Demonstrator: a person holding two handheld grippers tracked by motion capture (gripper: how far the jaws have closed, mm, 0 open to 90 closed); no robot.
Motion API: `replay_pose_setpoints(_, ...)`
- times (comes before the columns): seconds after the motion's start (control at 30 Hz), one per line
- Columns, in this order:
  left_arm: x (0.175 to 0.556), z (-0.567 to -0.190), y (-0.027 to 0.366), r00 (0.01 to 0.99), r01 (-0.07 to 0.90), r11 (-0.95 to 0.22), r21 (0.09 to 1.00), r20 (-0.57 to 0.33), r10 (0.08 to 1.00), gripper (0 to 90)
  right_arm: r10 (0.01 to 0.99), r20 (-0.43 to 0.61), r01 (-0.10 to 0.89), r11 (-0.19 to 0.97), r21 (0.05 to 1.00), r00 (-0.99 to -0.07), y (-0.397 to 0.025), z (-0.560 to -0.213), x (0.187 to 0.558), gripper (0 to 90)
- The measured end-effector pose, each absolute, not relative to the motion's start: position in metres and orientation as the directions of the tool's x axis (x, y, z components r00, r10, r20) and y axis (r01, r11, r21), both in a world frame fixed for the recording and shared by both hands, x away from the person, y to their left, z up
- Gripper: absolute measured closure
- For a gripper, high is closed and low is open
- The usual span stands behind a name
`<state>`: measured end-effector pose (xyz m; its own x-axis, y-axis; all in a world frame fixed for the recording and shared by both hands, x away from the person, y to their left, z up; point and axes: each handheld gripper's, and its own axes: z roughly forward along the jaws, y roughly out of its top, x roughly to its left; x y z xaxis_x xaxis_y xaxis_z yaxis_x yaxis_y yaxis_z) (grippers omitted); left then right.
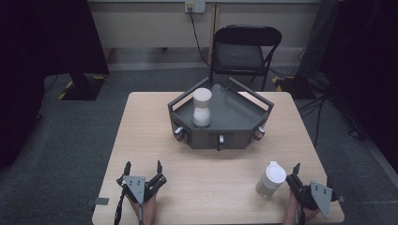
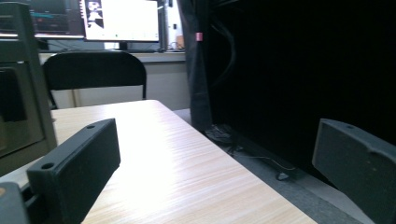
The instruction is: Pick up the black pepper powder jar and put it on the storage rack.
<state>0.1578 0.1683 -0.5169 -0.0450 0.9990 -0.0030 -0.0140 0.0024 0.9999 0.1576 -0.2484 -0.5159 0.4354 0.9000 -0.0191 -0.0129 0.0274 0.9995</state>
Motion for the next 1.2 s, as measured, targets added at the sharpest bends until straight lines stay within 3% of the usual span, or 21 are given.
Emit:
replay_pose_setpoints(0.23, 0.158, -0.517, 0.168, -0.046, -0.014, 0.002, 1.0, -0.002, 0.999, 0.1, 0.906, 0.013, -0.024, -0.003, 1.0, 0.423, -0.252, -0.514, 0.157, 0.0)
replay_pose_setpoints(0.53, 0.158, -0.517, 0.168, -0.046, -0.014, 0.002, 1.0, -0.002, 0.999, 0.1, 0.924, 0.058, -0.157, 0.002, 0.988, 0.377, -0.252, -0.484, 0.146, 0.0)
replay_pose_setpoints(0.7, 0.158, -0.517, 0.167, -0.052, -0.014, 0.001, 1.0, -0.002, 0.999, 0.1, 0.965, 0.07, -0.169, -0.027, 0.985, 0.252, -0.266, -0.45, 0.141, 0.0)
replay_pose_setpoints(0.9, 0.158, -0.517, 0.167, -0.052, -0.014, 0.002, 1.0, -0.003, 0.999, 0.1, 0.994, 0.014, -0.16, 0.003, 0.987, 0.108, -0.271, -0.427, 0.135, 0.0)
replay_pose_setpoints(1.2, 0.158, -0.517, 0.167, -0.055, -0.014, 0.001, 1.0, -0.002, 0.999, 0.1, 0.999, 0.012, -0.109, -0.017, 0.994, -0.046, -0.27, -0.438, 0.131, 0.0)
